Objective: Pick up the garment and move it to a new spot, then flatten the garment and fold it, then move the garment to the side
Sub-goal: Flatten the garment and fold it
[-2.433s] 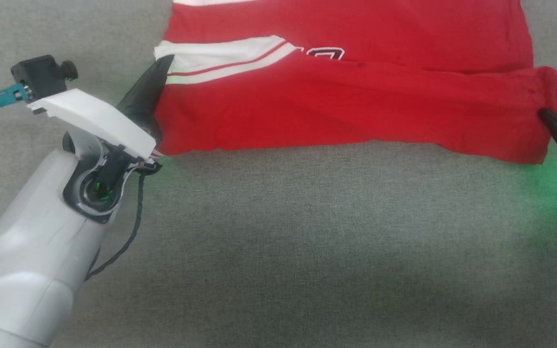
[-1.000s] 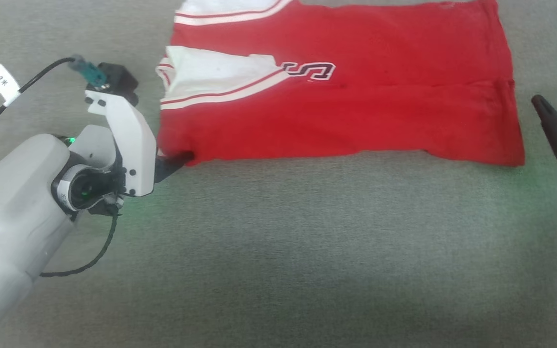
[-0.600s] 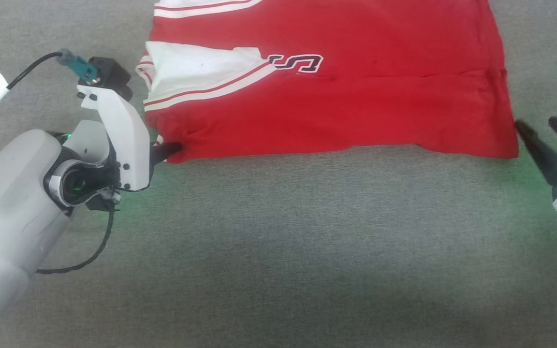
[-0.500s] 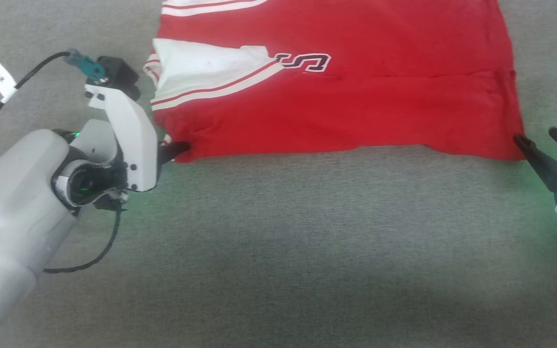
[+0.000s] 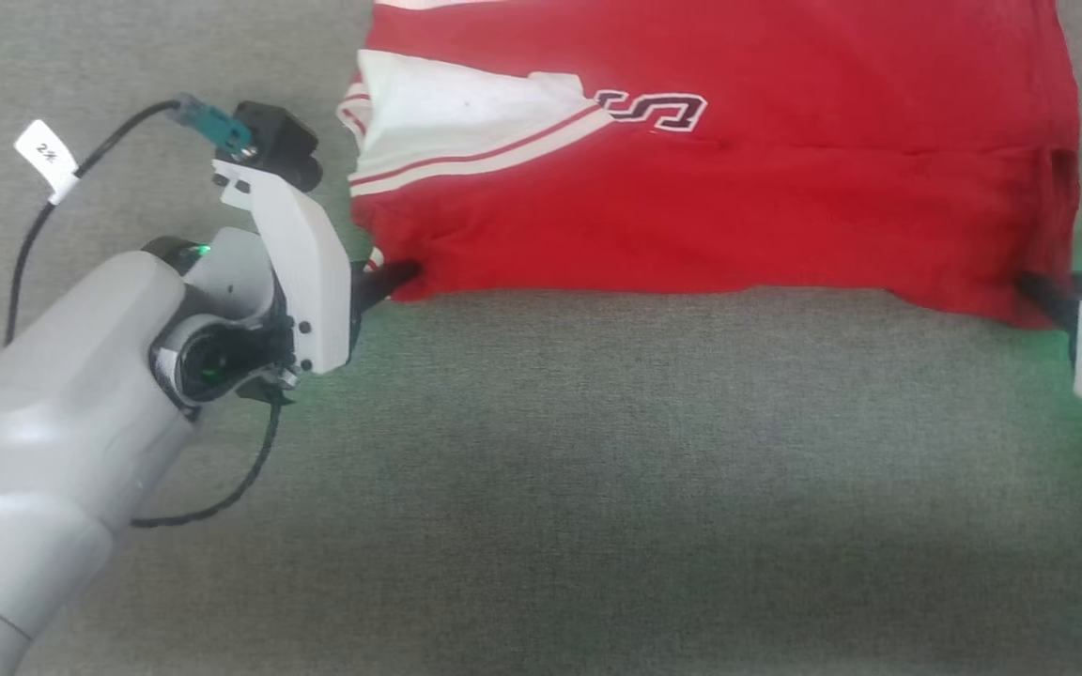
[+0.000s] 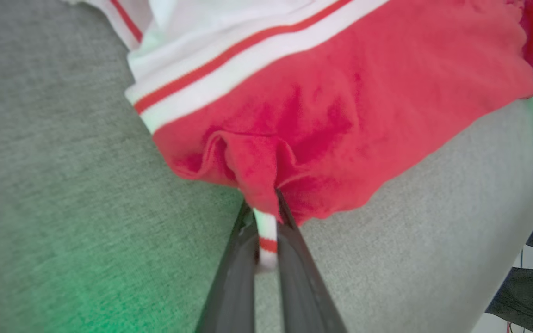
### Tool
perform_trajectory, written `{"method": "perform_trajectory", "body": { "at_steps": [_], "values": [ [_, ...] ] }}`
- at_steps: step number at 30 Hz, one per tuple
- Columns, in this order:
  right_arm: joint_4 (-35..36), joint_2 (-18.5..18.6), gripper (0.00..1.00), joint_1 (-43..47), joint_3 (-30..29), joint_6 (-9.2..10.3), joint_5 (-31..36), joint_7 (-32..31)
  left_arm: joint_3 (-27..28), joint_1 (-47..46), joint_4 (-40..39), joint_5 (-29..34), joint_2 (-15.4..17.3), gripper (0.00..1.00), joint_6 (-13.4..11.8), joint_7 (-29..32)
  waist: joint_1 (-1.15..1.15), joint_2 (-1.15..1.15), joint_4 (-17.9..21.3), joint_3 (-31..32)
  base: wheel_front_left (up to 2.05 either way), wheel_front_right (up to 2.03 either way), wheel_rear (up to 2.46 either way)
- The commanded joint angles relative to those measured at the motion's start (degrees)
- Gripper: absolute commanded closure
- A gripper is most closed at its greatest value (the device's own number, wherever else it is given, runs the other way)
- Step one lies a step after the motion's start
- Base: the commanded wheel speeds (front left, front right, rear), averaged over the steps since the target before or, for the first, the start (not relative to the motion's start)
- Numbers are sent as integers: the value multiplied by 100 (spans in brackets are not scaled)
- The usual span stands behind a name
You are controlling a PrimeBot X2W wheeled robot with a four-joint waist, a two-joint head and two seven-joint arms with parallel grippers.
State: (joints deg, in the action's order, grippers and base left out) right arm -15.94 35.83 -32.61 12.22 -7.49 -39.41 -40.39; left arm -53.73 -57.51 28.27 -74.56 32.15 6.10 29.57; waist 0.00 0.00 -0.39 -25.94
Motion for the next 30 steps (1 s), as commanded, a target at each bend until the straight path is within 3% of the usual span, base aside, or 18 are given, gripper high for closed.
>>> {"method": "perform_trajectory", "body": {
  "at_steps": [1,9,15,23,24,25,26,27,30],
  "values": [
    [-105,-77,100,182,51,2,-49,-83,-112,236,56,-20,-42,100,27,4,0,0,-38,83,0,0,0],
    [386,174,100,716,-89,4,-383,44,6,894,-552,11,410,100,73,-693,0,0,-84,636,0,0,0],
    [784,441,100,1347,-178,4,-567,-111,-69,1681,-1604,-69,925,100,-152,-867,0,0,-134,817,0,0,0],
    [1411,709,100,2179,-599,4,-622,-165,-38,2638,-3283,-227,1651,100,-853,-1164,0,0,-196,879,0,0,0],
    [1474,679,80,2240,-665,5,-599,-115,-27,2699,-3395,-201,1688,97,-918,-1238,0,0,-197,883,0,0,0],
    [1538,646,54,2299,-710,4,-568,-69,20,2755,-3456,-199,1704,77,-997,-1332,0,0,-195,888,0,0,0],
    [1587,607,0,2331,-762,4,-538,-6,69,2810,-3490,-219,1717,51,-1071,-1430,0,0,-185,888,0,0,0],
    [1644,557,0,2343,-820,5,-502,81,114,2851,-3511,-238,1727,0,-1139,-1524,0,0,-171,890,0,0,0],
    [1728,389,0,2290,-966,4,-333,350,241,2969,-3555,-263,1791,0,-1269,-1745,0,0,-114,897,0,0,0]
  ]
}}
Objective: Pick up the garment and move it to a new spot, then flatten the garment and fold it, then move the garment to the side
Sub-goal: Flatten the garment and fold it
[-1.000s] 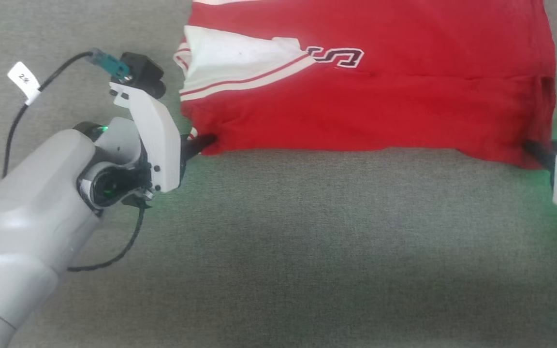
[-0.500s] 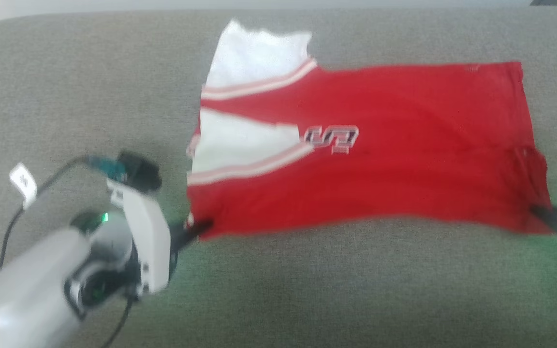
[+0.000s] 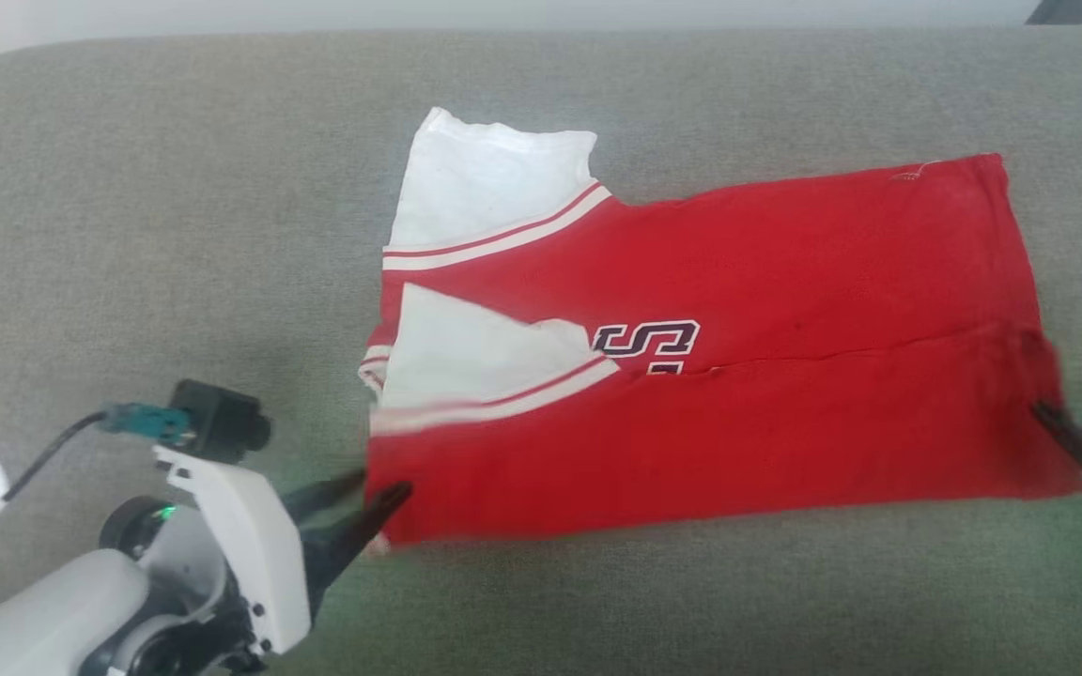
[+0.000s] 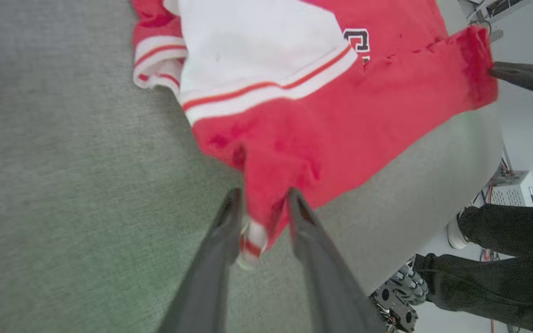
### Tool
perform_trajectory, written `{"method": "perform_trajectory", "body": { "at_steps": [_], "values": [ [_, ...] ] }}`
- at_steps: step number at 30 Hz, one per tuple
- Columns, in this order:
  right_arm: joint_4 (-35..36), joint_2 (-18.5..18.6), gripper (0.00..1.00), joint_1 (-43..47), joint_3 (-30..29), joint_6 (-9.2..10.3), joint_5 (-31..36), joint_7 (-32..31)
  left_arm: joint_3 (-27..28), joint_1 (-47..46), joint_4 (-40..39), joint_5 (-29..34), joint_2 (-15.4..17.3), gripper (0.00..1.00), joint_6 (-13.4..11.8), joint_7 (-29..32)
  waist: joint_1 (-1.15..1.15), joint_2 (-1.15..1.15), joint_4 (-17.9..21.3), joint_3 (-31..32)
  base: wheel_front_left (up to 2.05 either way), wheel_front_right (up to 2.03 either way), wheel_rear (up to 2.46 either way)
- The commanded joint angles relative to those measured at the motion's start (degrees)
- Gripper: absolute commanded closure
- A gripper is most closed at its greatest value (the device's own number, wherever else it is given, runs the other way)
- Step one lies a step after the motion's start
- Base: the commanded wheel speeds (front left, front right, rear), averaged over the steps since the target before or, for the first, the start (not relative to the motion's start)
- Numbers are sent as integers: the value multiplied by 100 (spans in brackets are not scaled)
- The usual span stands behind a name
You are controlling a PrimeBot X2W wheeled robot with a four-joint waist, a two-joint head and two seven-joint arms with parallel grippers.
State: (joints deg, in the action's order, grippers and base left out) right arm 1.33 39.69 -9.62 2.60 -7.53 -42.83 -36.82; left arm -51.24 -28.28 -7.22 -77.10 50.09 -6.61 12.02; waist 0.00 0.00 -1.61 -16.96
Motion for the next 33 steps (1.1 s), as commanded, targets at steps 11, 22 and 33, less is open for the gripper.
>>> {"method": "perform_trajectory", "body": {
  "at_steps": [11,22,33],
  "values": [
    [96,-750,0,-785,70,8,589,2190,810,-516,889,579,-90,0,-121,-1454,0,0,345,-106,0,0,0],
    [76,-1069,0,-1199,617,8,561,3318,795,-2677,3419,1203,-971,0,303,-1189,0,0,1060,-641,0,0,0],
    [31,-1172,0,-1288,814,7,290,3662,333,-3917,5105,991,-1212,0,743,1105,0,0,1651,-932,0,0,0]
  ]
}}
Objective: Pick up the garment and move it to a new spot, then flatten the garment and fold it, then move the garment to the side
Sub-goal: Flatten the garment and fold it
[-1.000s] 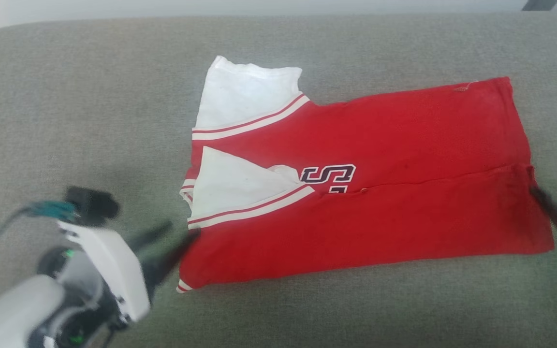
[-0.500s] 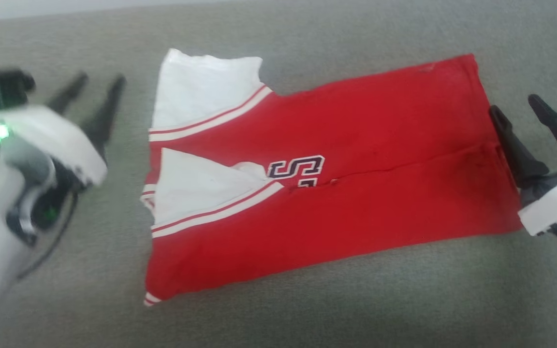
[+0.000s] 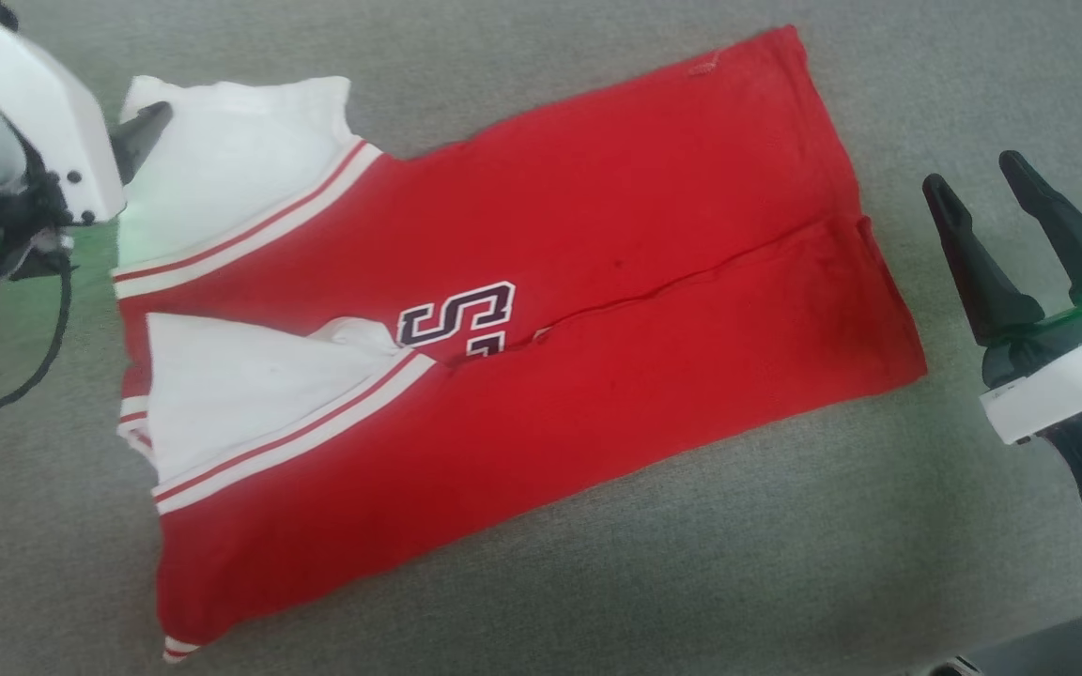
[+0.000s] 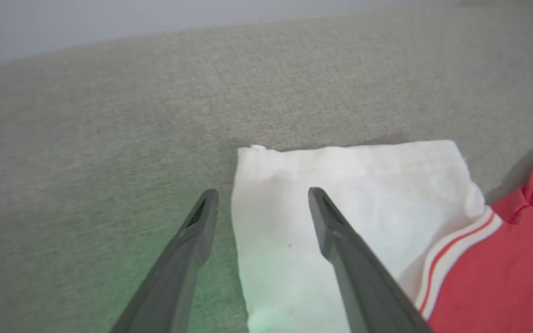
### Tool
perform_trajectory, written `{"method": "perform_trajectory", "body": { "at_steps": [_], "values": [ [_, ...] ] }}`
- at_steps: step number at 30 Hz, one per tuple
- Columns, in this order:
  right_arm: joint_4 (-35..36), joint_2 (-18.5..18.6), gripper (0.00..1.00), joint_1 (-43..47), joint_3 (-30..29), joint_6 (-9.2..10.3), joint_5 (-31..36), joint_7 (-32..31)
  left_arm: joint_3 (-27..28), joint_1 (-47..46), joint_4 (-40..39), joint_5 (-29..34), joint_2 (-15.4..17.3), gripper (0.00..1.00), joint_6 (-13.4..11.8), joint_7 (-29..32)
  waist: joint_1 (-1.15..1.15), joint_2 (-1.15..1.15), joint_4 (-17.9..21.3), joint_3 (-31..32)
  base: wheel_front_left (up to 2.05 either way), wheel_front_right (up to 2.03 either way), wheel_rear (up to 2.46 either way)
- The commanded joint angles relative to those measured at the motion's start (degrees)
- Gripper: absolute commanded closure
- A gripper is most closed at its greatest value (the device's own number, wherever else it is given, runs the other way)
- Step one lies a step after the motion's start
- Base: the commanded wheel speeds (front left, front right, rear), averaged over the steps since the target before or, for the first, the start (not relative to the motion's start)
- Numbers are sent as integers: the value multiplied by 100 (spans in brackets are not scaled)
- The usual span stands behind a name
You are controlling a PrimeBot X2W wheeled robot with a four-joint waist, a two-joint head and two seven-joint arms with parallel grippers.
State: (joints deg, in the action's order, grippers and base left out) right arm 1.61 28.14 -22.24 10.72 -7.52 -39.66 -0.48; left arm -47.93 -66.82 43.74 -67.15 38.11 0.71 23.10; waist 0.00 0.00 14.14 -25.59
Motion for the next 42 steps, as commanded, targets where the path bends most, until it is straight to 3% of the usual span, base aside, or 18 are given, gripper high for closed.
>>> {"method": "perform_trajectory", "body": {
  "at_steps": [1,4,5,6,7,8,11,15,26,32,37,38,39,40,41,42],
  "values": [
    [-25,-13,0,-24,19,6,-27,54,-12,-126,75,-57,-38,0,46,170,0,0,97,-85,0,0,0],
    [-93,14,0,-44,52,6,-80,115,-81,-283,245,-151,-126,0,111,621,0,0,133,-135,0,0,0],
    [-112,26,0,-62,56,6,-91,126,-141,-316,281,-133,-164,4,170,761,0,0,136,-156,0,0,0],
    [-126,43,0,-89,62,6,-112,133,-193,-363,322,-89,-187,28,213,837,0,0,138,-179,0,0,0],
    [-139,60,0,-125,68,6,-132,131,-227,-394,365,-63,-222,58,243,861,0,0,133,-201,0,0,0],
    [-145,77,0,-168,97,6,-145,98,-238,-408,426,-60,-263,100,259,865,0,0,124,-223,0,0,0],
    [-237,172,0,-461,180,6,-220,-165,-284,-465,558,-37,-379,100,338,882,0,0,95,-276,0,0,0],
    [-628,302,0,-1236,406,6,-402,-960,-349,-614,683,37,-492,100,418,856,0,0,-33,-361,0,0,0],
    [-2746,462,0,-3708,1372,7,-607,-3460,-536,-1021,874,197,-983,100,604,654,0,0,-657,-642,0,0,0],
    [-3565,398,0,-4291,1749,7,-686,-4107,-581,-1103,841,108,-1166,100,652,532,0,0,-859,-750,0,0,0],
    [-3937,352,0,-4534,1938,7,-720,-3837,-656,-1168,668,41,-1274,100,670,420,0,0,-935,-898,0,0,0],
    [-3988,353,51,-4561,1977,7,-738,-3785,-675,-1162,622,25,-1279,100,671,401,0,0,-943,-912,0,0,0],
    [-3988,353,51,-4561,1977,7,-738,-3785,-675,-1162,622,25,-1279,100,671,401,0,0,-943,-912,0,0,0],
    [-4023,349,71,-4578,2013,7,-763,-3747,-691,-1159,585,6,-1278,100,671,377,0,0,-951,-921,0,0,0],
    [-4041,347,100,-4576,2041,7,-819,-3692,-706,-1152,550,-12,-1277,100,672,329,0,0,-962,-919,0,0,0],
    [-4055,358,100,-4553,2072,7,-873,-3635,-712,-1131,498,-40,-1279,100,672,275,0,0,-983,-895,0,0,0]
  ]
}}
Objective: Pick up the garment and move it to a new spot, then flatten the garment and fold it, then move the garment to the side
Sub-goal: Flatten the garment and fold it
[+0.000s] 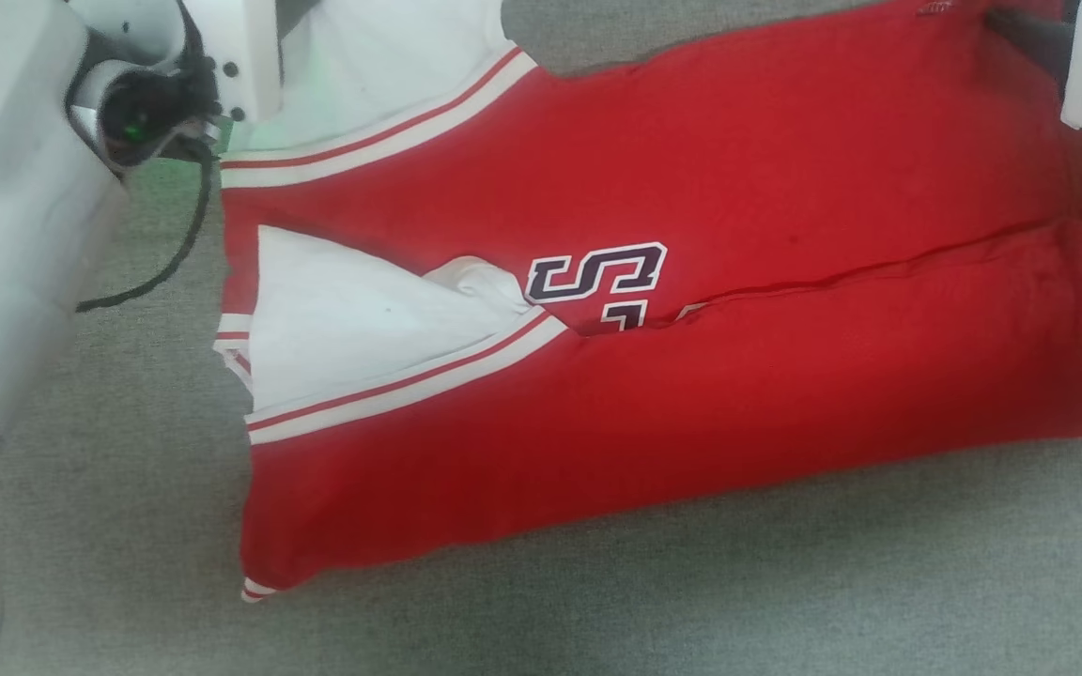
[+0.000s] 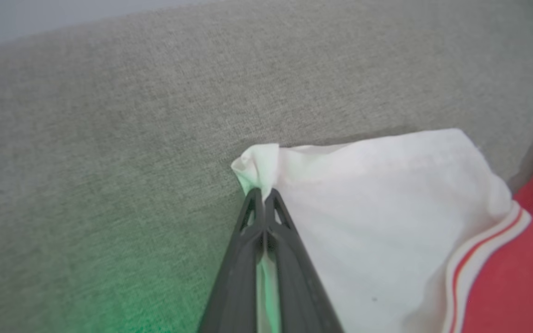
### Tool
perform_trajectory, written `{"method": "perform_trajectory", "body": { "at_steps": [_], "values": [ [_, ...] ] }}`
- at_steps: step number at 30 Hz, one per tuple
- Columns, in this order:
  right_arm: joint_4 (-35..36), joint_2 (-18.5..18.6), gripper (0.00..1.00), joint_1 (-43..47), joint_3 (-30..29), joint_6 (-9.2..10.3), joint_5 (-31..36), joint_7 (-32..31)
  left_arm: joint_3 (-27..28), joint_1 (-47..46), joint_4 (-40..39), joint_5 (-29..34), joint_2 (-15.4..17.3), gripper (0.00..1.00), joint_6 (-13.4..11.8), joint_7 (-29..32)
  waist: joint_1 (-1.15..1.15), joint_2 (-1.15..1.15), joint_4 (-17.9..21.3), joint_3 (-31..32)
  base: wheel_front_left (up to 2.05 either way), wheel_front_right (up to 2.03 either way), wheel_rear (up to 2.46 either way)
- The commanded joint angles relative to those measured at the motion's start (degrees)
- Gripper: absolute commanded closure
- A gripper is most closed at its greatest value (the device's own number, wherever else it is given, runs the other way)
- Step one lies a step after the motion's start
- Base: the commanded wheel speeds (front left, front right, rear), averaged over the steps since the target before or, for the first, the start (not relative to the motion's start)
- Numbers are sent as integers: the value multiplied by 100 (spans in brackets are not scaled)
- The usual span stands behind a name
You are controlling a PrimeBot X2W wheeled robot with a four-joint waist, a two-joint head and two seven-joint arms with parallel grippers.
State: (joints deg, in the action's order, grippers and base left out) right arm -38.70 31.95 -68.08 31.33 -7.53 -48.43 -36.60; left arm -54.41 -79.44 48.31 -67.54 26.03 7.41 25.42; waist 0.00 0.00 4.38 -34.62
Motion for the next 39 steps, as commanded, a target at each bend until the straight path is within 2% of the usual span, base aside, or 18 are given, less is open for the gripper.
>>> {"method": "perform_trajectory", "body": {
  "at_steps": [1,3,5,10,19,22,26,30,39],
  "values": [
    [-6,5,100,48,28,8,-58,69,-59,145,-8,-28,-62,100,2,-32,0,0,-31,48,0,0,0],
    [9,49,100,76,25,8,-124,186,-75,144,-76,-20,-39,100,3,-135,0,0,-64,111,0,0,0],
    [72,183,100,285,-6,8,-432,481,-58,278,-363,-189,-55,100,4,-466,0,0,-216,449,0,0,0],
    [438,631,100,898,20,8,-929,642,-152,763,-1237,-510,208,100,4,-879,0,0,-485,1133,0,0,0],
    [1775,1572,100,2609,-77,8,-1720,635,-363,2218,-3470,-737,1356,100,5,-1856,0,0,-788,1850,0,0,0],
    [2201,1850,100,3223,-98,6,-1878,651,-421,2879,-4049,-712,1644,100,-126,-2248,0,0,-827,1965,0,0,0],
    [2596,2159,100,4000,-232,6,-2085,806,-523,3696,-4679,-733,1887,100,-428,-2733,0,0,-899,2089,0,0,0],
    [2712,2348,100,4690,-441,6,-2081,1163,-659,4443,-4750,-940,1675,100,-540,-3207,0,0,-966,2068,0,0,0],
    [2467,2039,100,4802,-378,6,-1655,1684,-819,4546,-3386,-917,1044,100,-245,-3447,0,0,-938,1844,0,0,0]
  ]
}}
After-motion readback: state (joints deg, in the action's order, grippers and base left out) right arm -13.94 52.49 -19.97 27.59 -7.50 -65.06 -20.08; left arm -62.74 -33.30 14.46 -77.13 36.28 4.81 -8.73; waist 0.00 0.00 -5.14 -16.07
